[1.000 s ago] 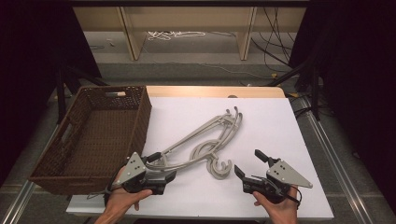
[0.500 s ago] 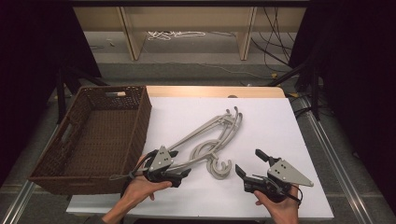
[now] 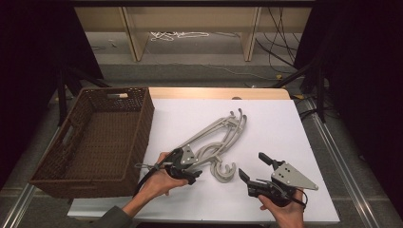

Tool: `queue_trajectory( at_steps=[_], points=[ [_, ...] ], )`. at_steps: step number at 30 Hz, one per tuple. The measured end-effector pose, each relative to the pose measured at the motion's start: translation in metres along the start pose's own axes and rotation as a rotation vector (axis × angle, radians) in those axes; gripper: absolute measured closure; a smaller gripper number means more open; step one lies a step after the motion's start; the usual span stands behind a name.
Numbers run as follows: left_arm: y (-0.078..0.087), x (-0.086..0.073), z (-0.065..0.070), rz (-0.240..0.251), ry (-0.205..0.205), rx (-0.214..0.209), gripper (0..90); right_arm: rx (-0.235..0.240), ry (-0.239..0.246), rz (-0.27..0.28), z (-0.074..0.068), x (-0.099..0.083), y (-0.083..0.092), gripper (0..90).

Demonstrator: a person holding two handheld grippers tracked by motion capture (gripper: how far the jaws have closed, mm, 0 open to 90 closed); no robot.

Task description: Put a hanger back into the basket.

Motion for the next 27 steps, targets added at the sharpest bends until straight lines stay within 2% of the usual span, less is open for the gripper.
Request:
queue_trajectory(
  at_steps=[4,6,9,15,18,20,22,24,26,27],
  points=[
    [-0.007,0.001,-0.002,-0.021,0.015,-0.014,44.9,0.013,-0.010,0.013,-0.001,0.000,-0.001,17.7],
    [-0.008,0.002,-0.004,-0.026,0.037,-0.017,47.4,0.013,-0.005,0.005,-0.001,0.000,-0.001,17.8],
    [-0.011,0.001,-0.006,-0.056,0.017,-0.034,51.6,0.011,0.005,-0.017,-0.001,-0.001,0.000,18.3],
    [-0.019,0.001,-0.008,-0.106,-0.002,-0.042,60.3,0.003,-0.003,-0.005,0.001,-0.001,0.000,19.0],
    [-0.020,0.003,-0.012,-0.109,0.007,-0.046,63.9,0.018,-0.008,-0.012,0.001,-0.002,0.000,19.2],
    [-0.019,0.003,-0.014,-0.115,0.008,-0.054,68.3,0.012,-0.009,-0.009,0.001,-0.002,0.000,19.4],
    [-0.018,0.003,-0.016,-0.116,0.021,-0.088,70.3,0.011,-0.011,-0.013,0.002,-0.002,0.000,19.6],
    [-0.018,0.003,-0.016,-0.123,0.013,-0.093,73.6,0.005,-0.009,-0.028,0.003,-0.003,0.001,19.7],
    [-0.018,0.003,-0.016,-0.114,-0.008,-0.092,75.7,0.018,-0.020,-0.006,0.002,-0.002,-0.001,20.0],
    [-0.017,0.003,-0.016,-0.125,-0.004,-0.103,75.8,0.009,-0.016,-0.019,0.003,-0.002,0.000,20.0]
  ],
)
Point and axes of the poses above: each handheld gripper's, and its own axes: y roughly backward along the jaws, x roughly out of its top, z roughly to its right, the point moved 5 cm from there along -y, roughly forward along the jaws, and after that the axes turned 3 degrees about -z, right-handed, at the moved point
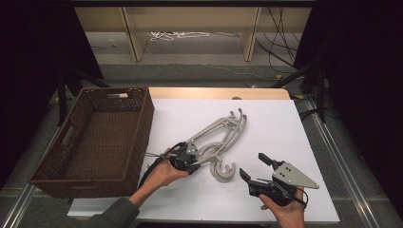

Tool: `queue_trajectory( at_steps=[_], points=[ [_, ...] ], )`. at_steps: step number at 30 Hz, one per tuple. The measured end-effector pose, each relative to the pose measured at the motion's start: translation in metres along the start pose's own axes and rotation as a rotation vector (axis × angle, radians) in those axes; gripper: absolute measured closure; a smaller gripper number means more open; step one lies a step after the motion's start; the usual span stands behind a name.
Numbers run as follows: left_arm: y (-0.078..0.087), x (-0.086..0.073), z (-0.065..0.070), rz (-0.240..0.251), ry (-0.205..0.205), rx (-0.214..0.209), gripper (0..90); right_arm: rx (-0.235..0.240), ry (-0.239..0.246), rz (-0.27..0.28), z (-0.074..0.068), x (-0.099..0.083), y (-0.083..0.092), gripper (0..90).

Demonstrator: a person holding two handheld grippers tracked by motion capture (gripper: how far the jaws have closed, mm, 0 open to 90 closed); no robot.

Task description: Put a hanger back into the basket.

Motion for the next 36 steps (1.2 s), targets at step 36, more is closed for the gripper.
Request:
queue_trajectory(
  at_steps=[36],
  points=[
    [0.045,0.014,-0.021,0.238,0.161,-0.029,81.4,0.002,0.000,0.006,0.002,0.000,0.000,20.9]
  ],
)
Point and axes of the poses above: each handheld gripper's, and its own axes: y roughly backward along the jaws, x roughly out of its top, z roughly to its right, the point moved 5 cm from there along -y, roughly forward along the jaws, and after that the axes turned 3 degrees about -z, right-handed, at the moved point
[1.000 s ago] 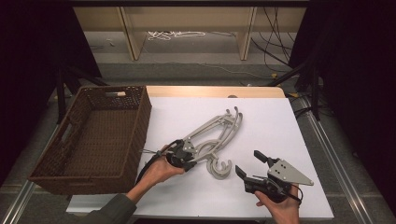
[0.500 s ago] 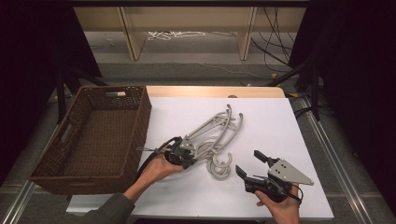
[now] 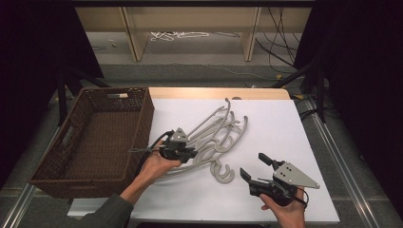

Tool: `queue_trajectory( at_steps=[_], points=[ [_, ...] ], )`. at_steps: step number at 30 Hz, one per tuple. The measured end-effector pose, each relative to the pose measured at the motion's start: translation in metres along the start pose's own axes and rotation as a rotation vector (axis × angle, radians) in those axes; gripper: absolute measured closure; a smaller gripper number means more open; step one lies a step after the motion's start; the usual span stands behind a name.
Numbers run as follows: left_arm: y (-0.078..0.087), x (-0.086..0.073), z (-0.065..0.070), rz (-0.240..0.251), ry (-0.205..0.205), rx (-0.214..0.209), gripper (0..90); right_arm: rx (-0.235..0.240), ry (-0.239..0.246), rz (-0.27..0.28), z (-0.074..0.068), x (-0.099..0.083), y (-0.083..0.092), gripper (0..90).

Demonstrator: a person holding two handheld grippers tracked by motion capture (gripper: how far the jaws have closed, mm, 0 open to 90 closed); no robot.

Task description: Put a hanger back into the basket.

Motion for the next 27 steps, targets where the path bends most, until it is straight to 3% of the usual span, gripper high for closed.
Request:
queue_trajectory(
  at_steps=[4,6,7,11,13,16,23,27],
  points=[
    [0.007,0.005,-0.001,0.058,0.070,-0.021,81.4,0.001,-0.001,-0.006,0.000,0.000,0.000,21.0],
    [0.012,0.007,-0.002,0.059,0.064,-0.026,81.4,0.002,-0.001,0.000,0.000,0.000,0.000,21.0],
    [0.015,0.010,-0.001,0.081,0.090,-0.032,81.4,0.008,-0.005,0.001,-0.001,0.000,-0.001,21.0],
    [0.022,0.017,0.000,0.109,0.096,-0.044,81.4,-0.001,-0.006,-0.009,0.000,0.000,0.000,21.0],
    [0.030,0.027,0.001,0.155,0.120,-0.068,81.4,0.004,-0.012,0.002,0.000,0.000,0.000,21.0],
    [0.036,0.035,0.002,0.176,0.140,-0.094,81.4,-0.004,-0.008,0.003,0.001,0.000,0.001,21.0],
    [0.053,0.047,0.006,0.199,0.158,-0.125,81.4,-0.001,-0.012,0.004,0.001,0.000,0.001,21.0],
    [0.073,0.059,0.012,0.227,0.138,-0.136,81.4,0.006,-0.014,-0.004,0.000,-0.001,0.001,21.0]
  ],
)
Point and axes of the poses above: each handheld gripper's, and its own axes: y roughly backward along the jaws, x roughly out of its top, z roughly to its right, the point moved 5 cm from there along -y, roughly forward along the jaws, and after that the axes turned 3 degrees about -z, right-handed, at the moved point
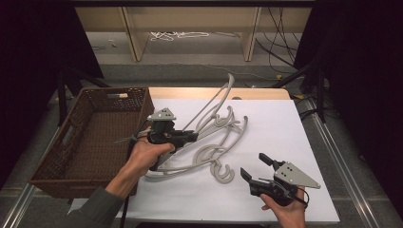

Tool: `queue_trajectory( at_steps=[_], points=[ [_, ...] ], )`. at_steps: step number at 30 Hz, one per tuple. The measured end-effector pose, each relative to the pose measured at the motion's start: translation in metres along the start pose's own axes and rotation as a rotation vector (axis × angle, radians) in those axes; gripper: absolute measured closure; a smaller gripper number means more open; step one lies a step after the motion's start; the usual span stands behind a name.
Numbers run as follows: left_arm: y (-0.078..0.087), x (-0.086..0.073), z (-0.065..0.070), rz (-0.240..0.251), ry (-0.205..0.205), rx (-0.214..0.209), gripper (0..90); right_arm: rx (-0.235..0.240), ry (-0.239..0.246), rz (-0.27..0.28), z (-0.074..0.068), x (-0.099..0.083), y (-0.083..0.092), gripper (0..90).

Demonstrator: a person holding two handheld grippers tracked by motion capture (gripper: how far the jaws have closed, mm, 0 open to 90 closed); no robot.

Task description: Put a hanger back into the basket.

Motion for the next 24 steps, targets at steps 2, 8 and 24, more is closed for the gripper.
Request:
queue_trajectory(
  at_steps=[2,8,24],
  points=[
    [0.008,0.006,0.003,0.008,-0.003,-0.003,81.4,-0.001,0.000,-0.001,0.000,0.000,0.000,21.0],
    [0.031,0.021,0.008,0.027,-0.040,0.001,81.4,0.008,-0.003,0.008,-0.001,0.000,-0.001,21.0],
    [0.085,0.007,-0.039,0.042,0.005,0.139,81.4,0.000,0.009,0.004,-0.001,-0.001,-0.002,20.0]
  ],
)
Point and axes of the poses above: each handheld gripper's, and its own axes: y roughly backward along the jaws, x roughly out of its top, z roughly to its right, the point moved 5 cm from there along -y, roughly forward along the jaws, and after that the axes turned 3 degrees about -z, right-handed, at the moved point
